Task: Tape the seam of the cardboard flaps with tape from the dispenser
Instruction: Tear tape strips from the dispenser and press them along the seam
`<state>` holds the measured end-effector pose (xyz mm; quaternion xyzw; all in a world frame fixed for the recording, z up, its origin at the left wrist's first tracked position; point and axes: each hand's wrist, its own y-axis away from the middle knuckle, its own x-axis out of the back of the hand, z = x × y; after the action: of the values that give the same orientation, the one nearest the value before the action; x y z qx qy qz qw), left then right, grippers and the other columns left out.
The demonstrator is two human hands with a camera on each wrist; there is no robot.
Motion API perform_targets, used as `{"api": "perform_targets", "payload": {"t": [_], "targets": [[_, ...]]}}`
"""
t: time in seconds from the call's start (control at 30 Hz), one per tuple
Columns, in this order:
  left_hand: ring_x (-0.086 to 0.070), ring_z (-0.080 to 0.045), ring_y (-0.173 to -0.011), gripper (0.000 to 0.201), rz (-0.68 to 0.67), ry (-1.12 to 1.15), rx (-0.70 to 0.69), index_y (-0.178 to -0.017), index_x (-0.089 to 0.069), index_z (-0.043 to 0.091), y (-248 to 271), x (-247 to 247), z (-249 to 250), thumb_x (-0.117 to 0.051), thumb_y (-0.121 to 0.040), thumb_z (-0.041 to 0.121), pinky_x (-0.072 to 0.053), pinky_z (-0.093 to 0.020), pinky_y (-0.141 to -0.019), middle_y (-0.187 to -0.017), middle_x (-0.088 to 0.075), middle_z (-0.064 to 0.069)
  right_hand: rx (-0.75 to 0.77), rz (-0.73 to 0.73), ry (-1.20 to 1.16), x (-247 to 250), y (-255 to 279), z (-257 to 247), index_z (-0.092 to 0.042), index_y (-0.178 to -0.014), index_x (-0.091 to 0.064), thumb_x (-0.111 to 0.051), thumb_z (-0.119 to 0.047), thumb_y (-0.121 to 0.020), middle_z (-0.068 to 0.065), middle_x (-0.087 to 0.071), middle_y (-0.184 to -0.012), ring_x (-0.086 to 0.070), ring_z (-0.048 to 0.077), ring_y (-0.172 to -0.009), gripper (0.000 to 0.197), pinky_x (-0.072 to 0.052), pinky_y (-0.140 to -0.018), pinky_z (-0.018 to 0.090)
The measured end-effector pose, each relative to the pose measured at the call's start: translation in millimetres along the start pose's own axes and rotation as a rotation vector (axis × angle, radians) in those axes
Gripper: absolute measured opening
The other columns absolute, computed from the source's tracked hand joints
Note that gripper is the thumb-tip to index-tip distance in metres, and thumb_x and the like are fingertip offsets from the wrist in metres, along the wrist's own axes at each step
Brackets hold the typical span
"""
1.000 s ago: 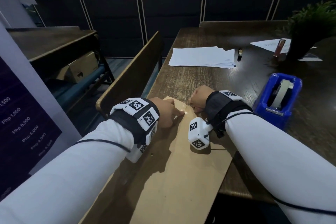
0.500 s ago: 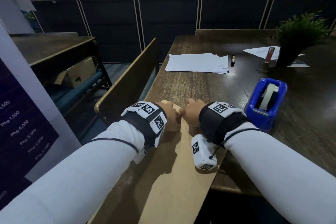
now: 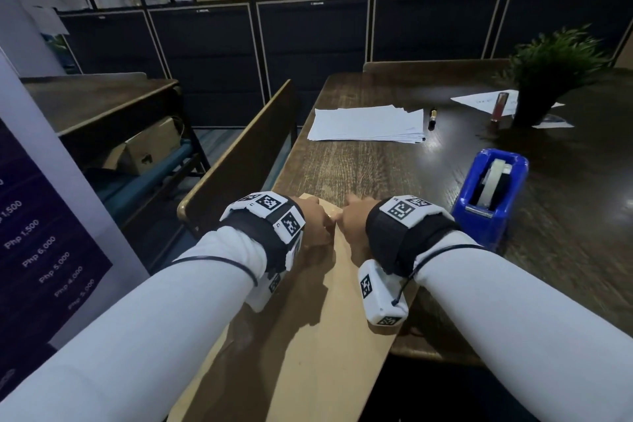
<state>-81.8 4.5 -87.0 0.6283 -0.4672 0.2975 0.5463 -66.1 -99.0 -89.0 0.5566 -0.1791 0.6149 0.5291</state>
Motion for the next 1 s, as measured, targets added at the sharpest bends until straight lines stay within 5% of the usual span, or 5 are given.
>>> {"api": "perform_targets", "payload": {"t": [0.13,0.37,0.6,0.73,1.0], "targets": [[-0.049,-0.031,-0.12,0.046,0.017,0.001,-0.013,-0.142,-0.041,0.035,2,-2,0,-0.035,-0.097,0.041,-0.043,-0.039,-0.097,-0.135,-0.04,-0.008,0.098,-0.023,0.084,13,11,7,-0.006,-0.119,-0.054,-0.048,-0.015,-0.098,0.014,-0.052,-0.115,-0.042,0.023,-0.124,0.024,-0.035,-0.103,0.03],[-0.051,-0.032,-0.117,0.045,0.013,0.021,-0.009,-0.136,-0.048,0.031,-2,-4,4,-0.041,-0.093,0.042,-0.044,-0.044,-0.098,-0.129,-0.046,-0.008,0.036,-0.074,0.047,11,-2,-1,-0.013,-0.137,-0.044,-0.065,-0.028,-0.068,0.013,-0.044,-0.14,-0.045,0.037,-0.125,0.073,-0.041,-0.101,0.046],[-0.046,-0.027,-0.123,0.098,-0.005,0.109,0.038,-0.144,-0.035,0.029,-11,-19,-2,-0.052,-0.063,0.082,-0.042,-0.044,-0.1,-0.137,-0.04,-0.001,0.068,0.048,-0.304,1,21,13,-0.008,-0.139,-0.047,-0.042,-0.016,-0.1,0.012,-0.048,-0.14,-0.048,0.026,-0.126,0.04,-0.039,-0.102,0.034],[-0.038,-0.027,-0.134,0.097,-0.002,0.13,0.085,-0.149,-0.027,0.027,-26,-14,2,-0.053,-0.071,0.078,-0.034,-0.043,-0.104,-0.148,-0.034,-0.001,0.063,0.233,-0.477,-16,34,34,-0.015,-0.143,-0.039,-0.041,-0.017,-0.097,0.006,-0.032,-0.15,-0.032,0.026,-0.137,0.046,-0.033,-0.11,0.043],[-0.053,-0.023,-0.102,0.066,-0.009,0.157,0.094,-0.128,-0.053,0.022,-77,20,6,-0.057,-0.08,0.066,-0.038,-0.03,-0.089,-0.128,-0.059,-0.004,-0.155,0.694,-0.432,-25,72,103,-0.018,-0.144,-0.033,-0.039,-0.024,-0.096,0.004,-0.016,-0.158,-0.006,0.026,-0.147,0.049,-0.009,-0.12,0.04]]}}
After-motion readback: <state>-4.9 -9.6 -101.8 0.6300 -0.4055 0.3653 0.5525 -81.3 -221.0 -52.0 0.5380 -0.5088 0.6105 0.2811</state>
